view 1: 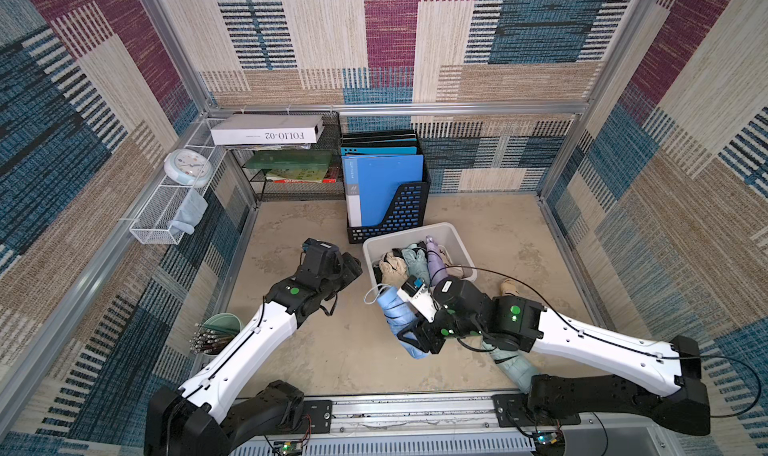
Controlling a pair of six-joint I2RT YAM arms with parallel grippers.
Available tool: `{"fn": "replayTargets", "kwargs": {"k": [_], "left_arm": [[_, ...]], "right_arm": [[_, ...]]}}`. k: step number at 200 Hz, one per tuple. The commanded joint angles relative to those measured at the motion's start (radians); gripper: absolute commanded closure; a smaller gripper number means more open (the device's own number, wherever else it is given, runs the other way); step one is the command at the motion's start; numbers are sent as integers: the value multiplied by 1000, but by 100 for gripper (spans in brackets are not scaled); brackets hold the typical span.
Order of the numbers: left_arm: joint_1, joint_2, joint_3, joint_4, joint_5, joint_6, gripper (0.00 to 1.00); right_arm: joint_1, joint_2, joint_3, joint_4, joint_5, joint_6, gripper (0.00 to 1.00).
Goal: Put the umbrella into the storage box
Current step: Pick up the umbrella from the center of the board, then place the umbrella in the storage box.
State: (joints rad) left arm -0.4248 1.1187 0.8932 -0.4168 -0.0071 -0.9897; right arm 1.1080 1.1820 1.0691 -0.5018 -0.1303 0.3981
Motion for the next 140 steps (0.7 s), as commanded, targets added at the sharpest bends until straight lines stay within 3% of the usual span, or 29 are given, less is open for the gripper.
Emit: {"fn": "replayTargets", "kwargs": {"k": [1, 70, 140], "left_arm": [[2, -3, -6, 27, 42, 18, 21], [0, 46, -6, 59, 184, 51, 31], [-3, 119, -5, 107, 255, 36, 39]], "right_arm": [[-75, 27, 56, 65, -63, 134, 68], [-266, 298, 324, -74, -155, 330, 69], [-338, 529, 448, -79, -195, 302, 68]]}}
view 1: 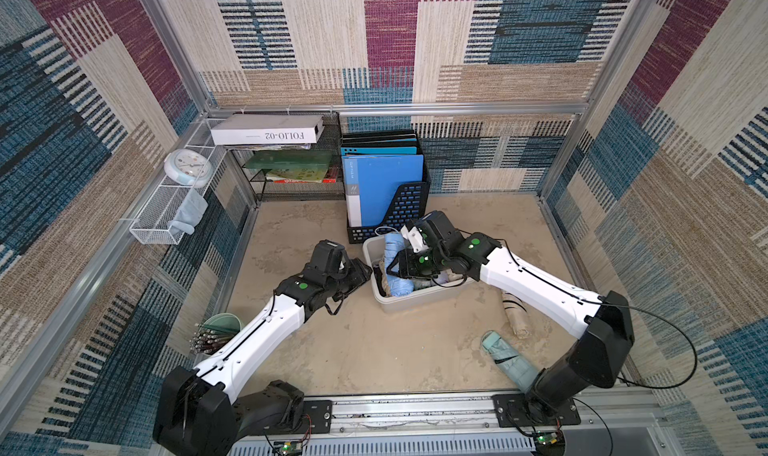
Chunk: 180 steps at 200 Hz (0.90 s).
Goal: Put the umbrella into the storage box
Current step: Place the umbrella in the storage box.
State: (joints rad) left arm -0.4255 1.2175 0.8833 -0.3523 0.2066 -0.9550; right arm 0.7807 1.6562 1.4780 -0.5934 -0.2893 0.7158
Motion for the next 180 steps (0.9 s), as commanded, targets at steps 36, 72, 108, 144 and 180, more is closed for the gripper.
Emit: {"fn": "replayTargets", "kwargs": {"k": [36, 72, 108, 144, 180], "left_arm": [[-5, 44, 3, 55, 48, -1, 42], [-8, 63, -6, 76, 57, -11, 49], [-9, 70, -8, 84, 60, -13, 53], [-8, 76, -4, 87, 62, -11, 55], [-9, 88, -3, 95, 65, -10, 59]], "right_arm": [[-14, 152, 81, 8, -39, -52, 68], [-13, 204, 94, 12, -31, -62, 62], [-14, 219, 109, -23, -2, -93, 35], [-27, 169, 130, -73, 52, -133, 27], [-27, 119, 72, -65, 58, -129, 39]]}}
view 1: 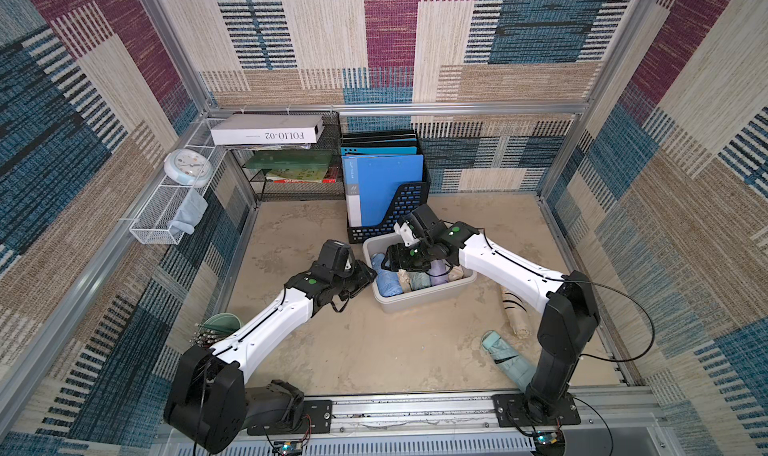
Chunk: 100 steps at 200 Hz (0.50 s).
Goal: Put the umbrella into the storage box
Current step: Place the umbrella in the storage box.
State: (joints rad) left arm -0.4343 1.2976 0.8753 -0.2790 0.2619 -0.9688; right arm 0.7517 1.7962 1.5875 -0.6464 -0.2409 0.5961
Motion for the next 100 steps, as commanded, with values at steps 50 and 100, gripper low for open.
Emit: {"fn": "replayTargets", "kwargs": {"k": [50, 100], "left_arm": [[0, 25, 10, 27, 10, 0, 65], [-1, 52, 22, 34, 8, -4, 71]], "right_arm": [[28, 18, -119, 82, -45, 29, 61], [34, 61, -136, 112, -35, 16, 71]]}}
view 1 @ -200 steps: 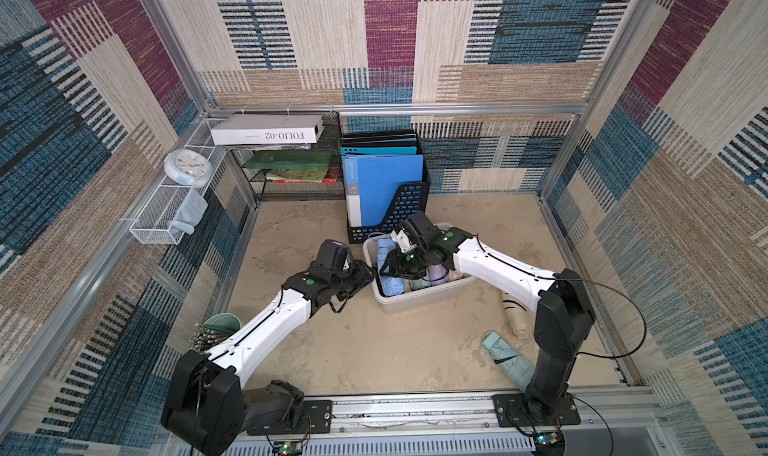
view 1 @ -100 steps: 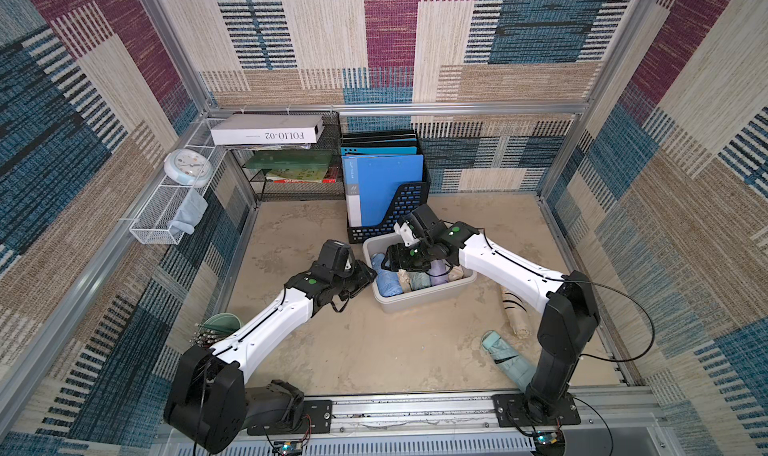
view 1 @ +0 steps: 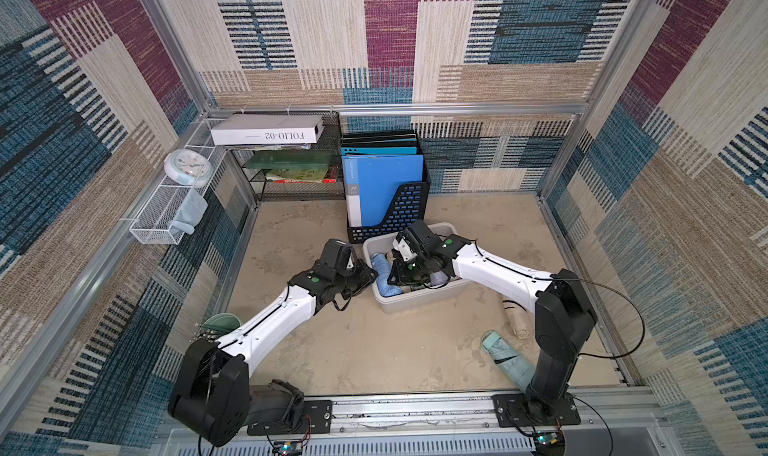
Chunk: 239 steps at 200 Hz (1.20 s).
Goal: Put the umbrella into the storage box
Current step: Place the umbrella in the storage box.
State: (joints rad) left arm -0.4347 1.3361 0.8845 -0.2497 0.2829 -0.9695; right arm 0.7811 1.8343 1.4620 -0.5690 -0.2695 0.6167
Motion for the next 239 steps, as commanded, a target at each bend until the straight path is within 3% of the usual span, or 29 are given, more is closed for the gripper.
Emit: {"fn": "replayTargets", "kwargs": {"k": [1, 41, 69, 89, 139, 191, 214, 239], "left_arm": [[-1, 14, 13, 4, -13, -3, 71], [-2, 38, 30, -5, -17, 3, 76], [-4, 35, 35, -29, -41, 12, 79], [-2, 30, 38, -50, -61, 21, 82], [-4, -2, 38, -95, -108, 37, 87], [-1, -52, 16, -150, -167, 36, 90], [0, -64, 11, -155, -174, 34, 81], [1, -72, 13, -146, -163, 37, 60]], "right_arm": [[5, 25, -10, 36, -7, -4, 71], [7, 39, 5, 25, -2, -23, 68], [6, -19, 54, -7, 28, -58, 46], [5, -91, 57, -35, 67, -74, 36], [-29, -292, -32, -242, 298, -9, 31], [-219, -505, -235, -355, 458, 7, 26], [-304, -563, -338, -375, 540, 33, 19], [-394, -577, -415, -386, 562, 77, 12]]}}
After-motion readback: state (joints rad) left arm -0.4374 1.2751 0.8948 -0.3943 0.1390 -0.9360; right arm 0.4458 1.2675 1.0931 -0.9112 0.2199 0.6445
